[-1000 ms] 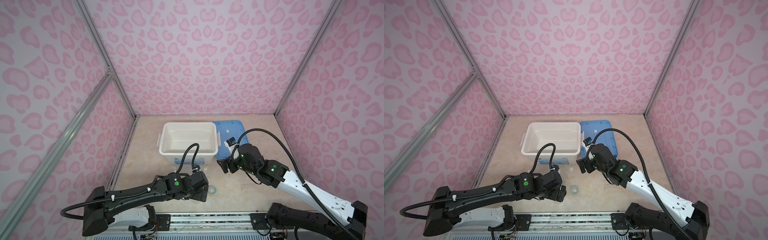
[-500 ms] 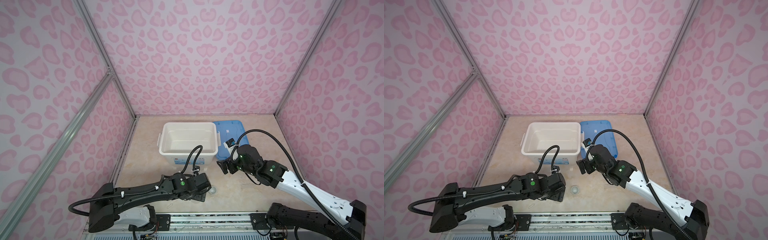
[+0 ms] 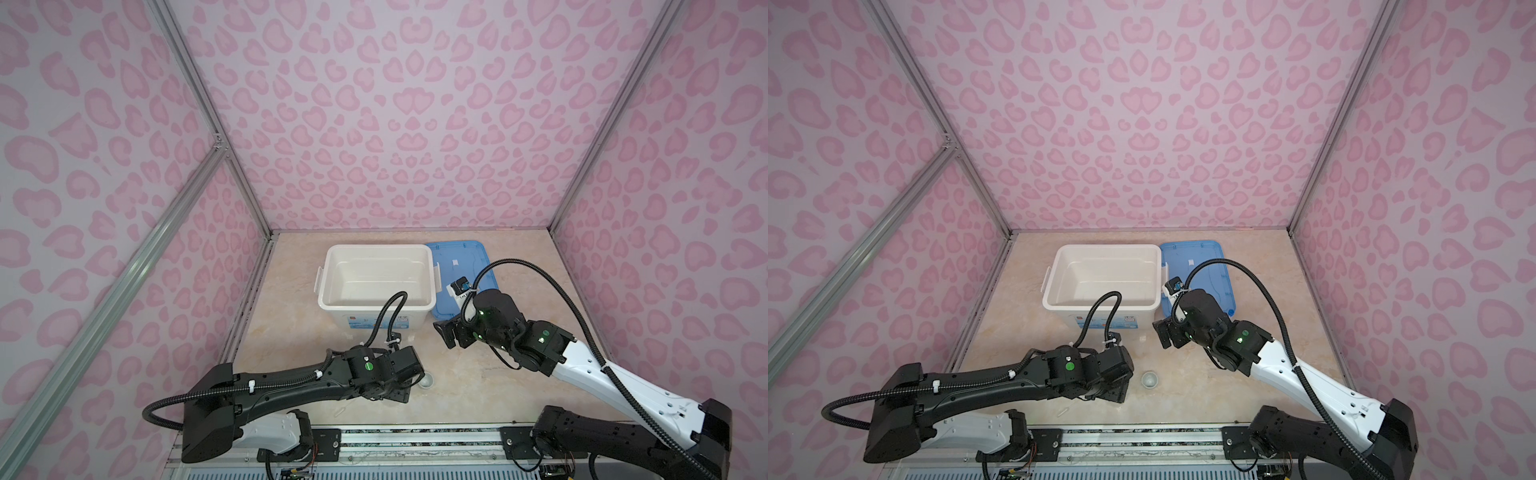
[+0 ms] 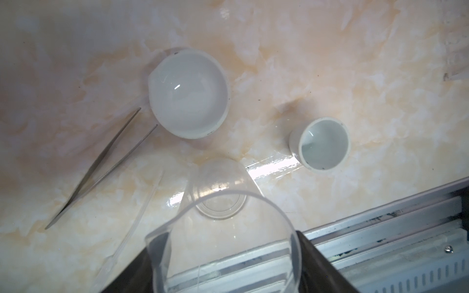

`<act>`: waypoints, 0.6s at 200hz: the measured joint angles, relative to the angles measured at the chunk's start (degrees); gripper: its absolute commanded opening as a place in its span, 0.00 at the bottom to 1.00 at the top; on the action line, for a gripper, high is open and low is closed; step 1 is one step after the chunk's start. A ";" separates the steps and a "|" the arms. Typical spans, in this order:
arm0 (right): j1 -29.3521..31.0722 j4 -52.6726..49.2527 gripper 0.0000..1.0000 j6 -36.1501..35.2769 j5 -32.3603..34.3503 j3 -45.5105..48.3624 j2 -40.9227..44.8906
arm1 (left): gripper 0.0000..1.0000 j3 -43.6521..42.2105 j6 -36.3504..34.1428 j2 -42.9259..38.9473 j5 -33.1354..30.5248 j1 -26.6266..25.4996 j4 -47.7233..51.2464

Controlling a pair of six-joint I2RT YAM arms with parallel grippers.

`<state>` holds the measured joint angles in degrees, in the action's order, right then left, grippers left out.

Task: Organize the chemistry lab equipment
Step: 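Grasp the clear plastic beaker with the left gripper and lift it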

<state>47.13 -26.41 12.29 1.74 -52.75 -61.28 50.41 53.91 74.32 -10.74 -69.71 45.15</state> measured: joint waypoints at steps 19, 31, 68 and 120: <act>0.00 0.02 0.97 -0.02 -0.02 0.00 -0.09 | 0.73 0.20 0.00 0.00 -0.11 0.00 0.22; 0.00 0.04 0.97 -0.02 -0.04 0.00 -0.22 | 0.73 0.55 -0.02 -0.04 -0.17 0.00 0.39; 0.00 0.44 0.97 0.00 -0.33 -0.02 -0.20 | 0.71 2.99 -0.09 -2.29 -0.61 -0.04 1.53; 0.02 1.75 0.97 0.20 -1.81 -2.10 1.01 | 0.70 11.34 -3.76 -6.51 -1.90 3.98 5.86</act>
<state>47.16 -24.67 12.49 -0.08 -54.85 -60.27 61.76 50.15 67.81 -12.64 -65.73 51.00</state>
